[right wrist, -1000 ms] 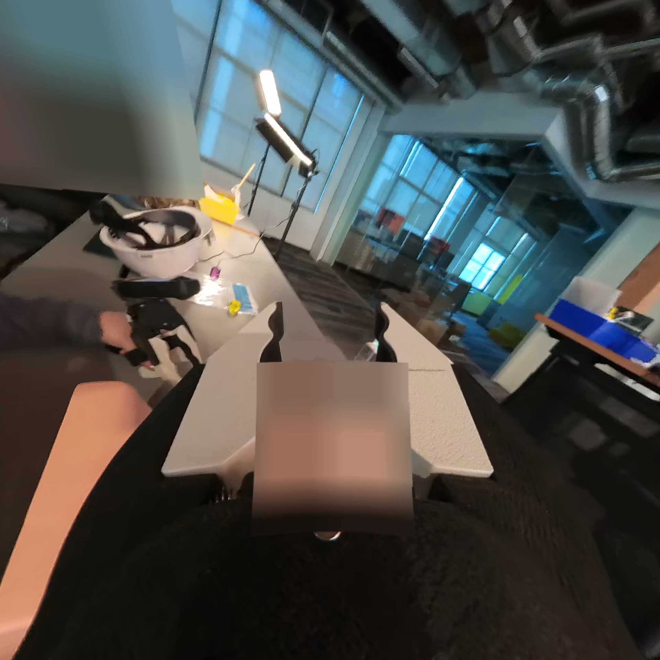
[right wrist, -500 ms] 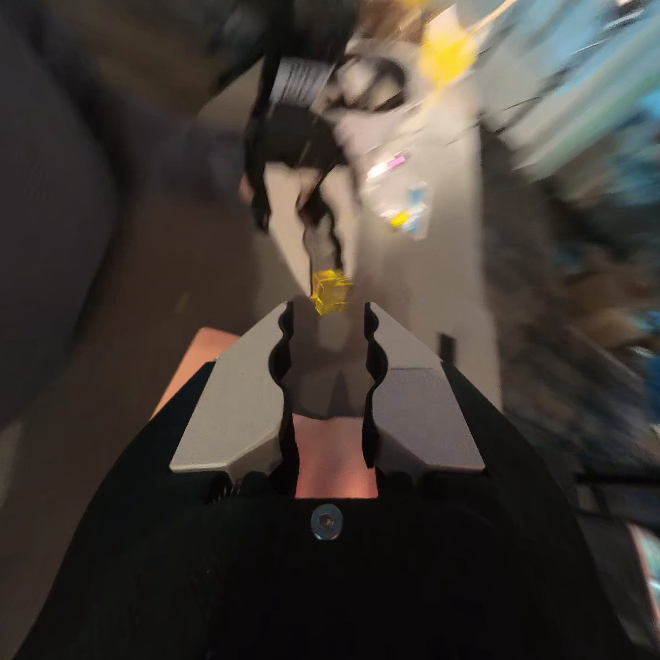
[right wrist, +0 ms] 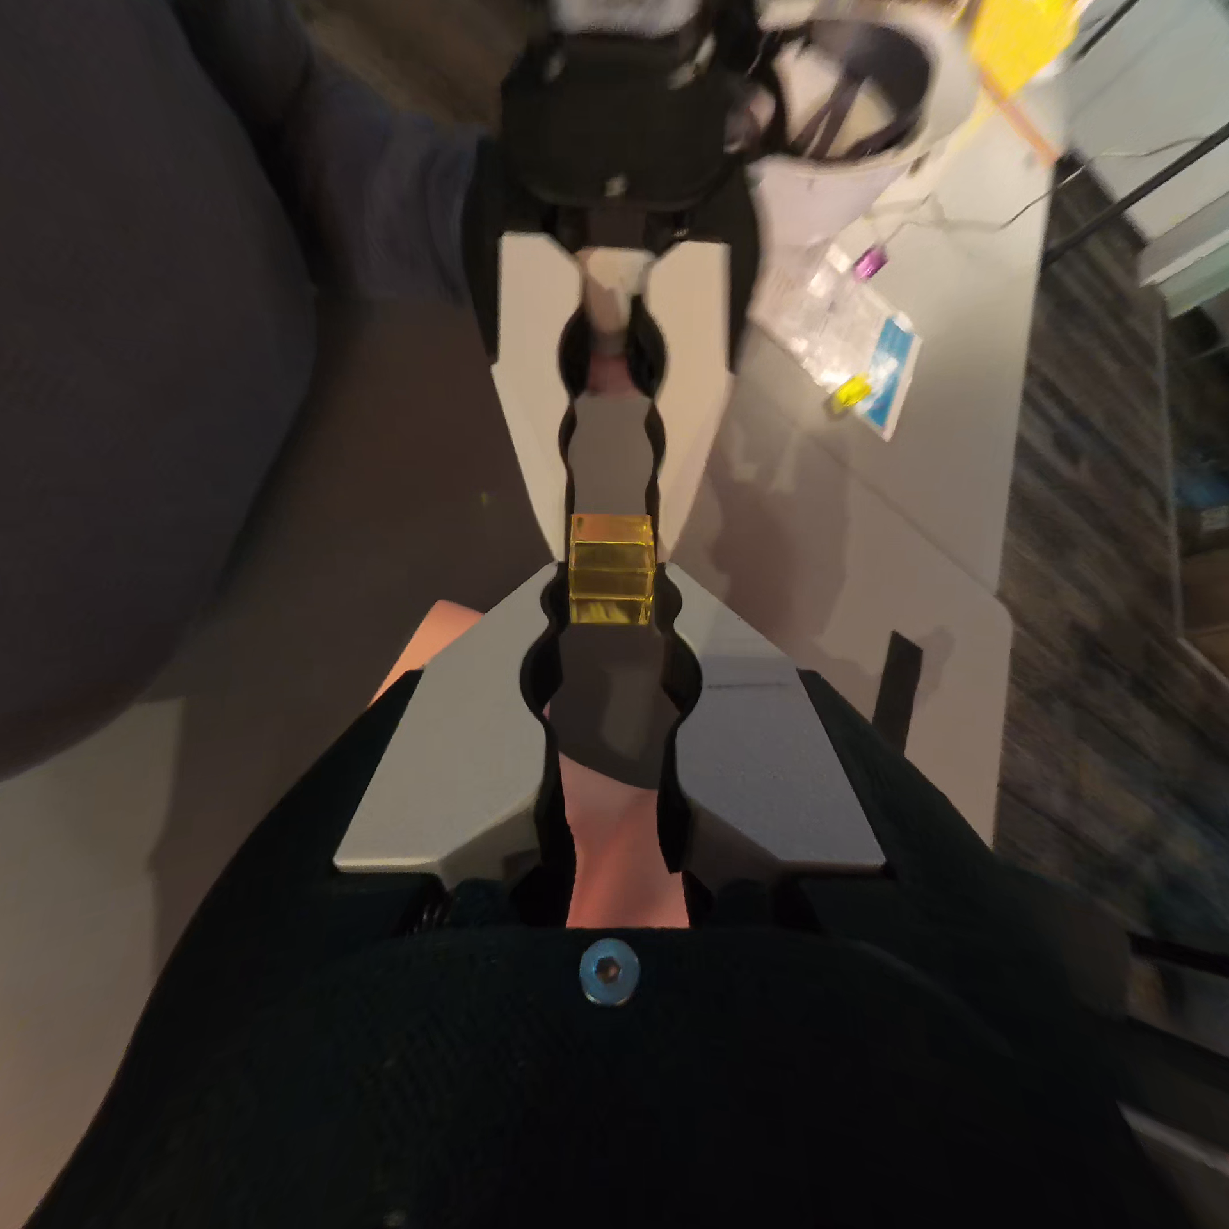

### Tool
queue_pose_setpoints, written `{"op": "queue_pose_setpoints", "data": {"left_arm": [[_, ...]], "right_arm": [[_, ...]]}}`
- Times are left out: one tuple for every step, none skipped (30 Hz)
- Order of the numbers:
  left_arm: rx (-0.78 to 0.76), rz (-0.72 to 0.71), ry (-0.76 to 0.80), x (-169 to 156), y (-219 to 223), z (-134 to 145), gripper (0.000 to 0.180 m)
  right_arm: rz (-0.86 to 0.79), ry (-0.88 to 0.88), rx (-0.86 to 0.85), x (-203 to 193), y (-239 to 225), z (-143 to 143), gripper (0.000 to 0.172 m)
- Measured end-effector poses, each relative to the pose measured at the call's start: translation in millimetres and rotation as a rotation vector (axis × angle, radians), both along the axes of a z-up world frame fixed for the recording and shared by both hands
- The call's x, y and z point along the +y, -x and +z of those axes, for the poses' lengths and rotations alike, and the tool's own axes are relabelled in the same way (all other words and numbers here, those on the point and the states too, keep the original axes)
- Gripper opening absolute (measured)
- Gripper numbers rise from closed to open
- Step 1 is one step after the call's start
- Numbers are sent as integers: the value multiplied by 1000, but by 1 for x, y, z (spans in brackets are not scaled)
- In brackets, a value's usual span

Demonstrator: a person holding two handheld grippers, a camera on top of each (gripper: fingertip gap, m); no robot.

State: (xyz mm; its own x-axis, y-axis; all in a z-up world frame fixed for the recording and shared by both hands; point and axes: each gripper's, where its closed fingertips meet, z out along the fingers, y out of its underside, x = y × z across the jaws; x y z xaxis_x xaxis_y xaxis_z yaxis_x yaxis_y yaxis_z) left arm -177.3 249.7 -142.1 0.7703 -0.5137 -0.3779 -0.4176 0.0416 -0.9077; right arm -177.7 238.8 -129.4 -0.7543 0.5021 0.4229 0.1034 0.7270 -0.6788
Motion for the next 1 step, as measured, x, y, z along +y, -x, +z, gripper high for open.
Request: {"op": "queue_pose_setpoints", "data": {"left_arm": [[-6,47,-32,1,6,2,35]], "right_arm": [[-15,36,22,7,1,8,24]]}}
